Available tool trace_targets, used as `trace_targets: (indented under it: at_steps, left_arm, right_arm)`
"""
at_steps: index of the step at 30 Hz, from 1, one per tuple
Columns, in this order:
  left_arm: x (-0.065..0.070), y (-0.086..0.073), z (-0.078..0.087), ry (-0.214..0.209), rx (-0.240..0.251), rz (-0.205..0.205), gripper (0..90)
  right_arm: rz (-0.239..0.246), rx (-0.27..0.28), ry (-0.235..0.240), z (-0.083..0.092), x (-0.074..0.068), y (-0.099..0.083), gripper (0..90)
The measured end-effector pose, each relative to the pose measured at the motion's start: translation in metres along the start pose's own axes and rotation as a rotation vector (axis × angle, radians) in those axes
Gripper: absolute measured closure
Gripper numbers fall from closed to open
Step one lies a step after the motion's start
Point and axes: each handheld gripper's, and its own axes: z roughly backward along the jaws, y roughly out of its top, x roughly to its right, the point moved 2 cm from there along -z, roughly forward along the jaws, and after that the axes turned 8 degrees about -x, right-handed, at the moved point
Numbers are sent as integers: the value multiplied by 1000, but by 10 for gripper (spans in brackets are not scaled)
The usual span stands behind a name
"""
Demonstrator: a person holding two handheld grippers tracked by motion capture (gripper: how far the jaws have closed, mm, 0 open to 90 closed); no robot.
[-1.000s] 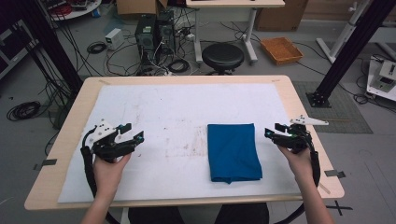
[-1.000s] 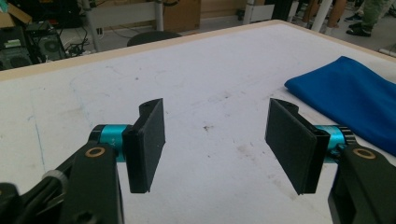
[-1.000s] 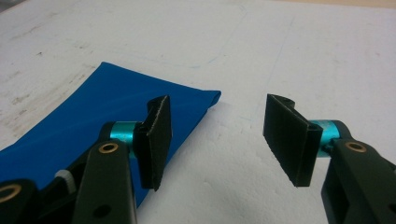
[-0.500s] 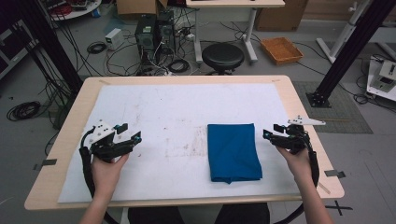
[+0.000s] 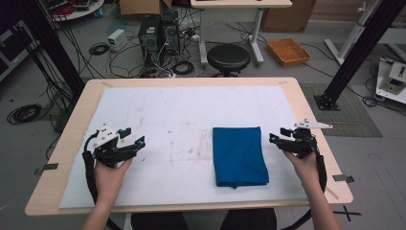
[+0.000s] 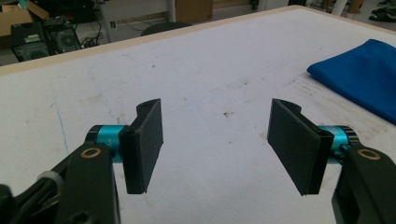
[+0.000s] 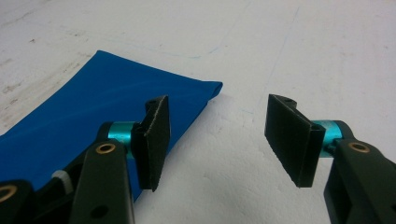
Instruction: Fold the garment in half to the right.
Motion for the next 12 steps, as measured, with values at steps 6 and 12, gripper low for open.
trace_targets:
  at_steps: [6,12]
  left_arm:
    - [0,0,0,0,-4,-3,360]
    - [2,0,-2,2,-7,-9,360]
  right_arm:
    - [4,-4,0,-1,1,-1,408]
    - [-7,-1,-2,-1,2,-1,394]
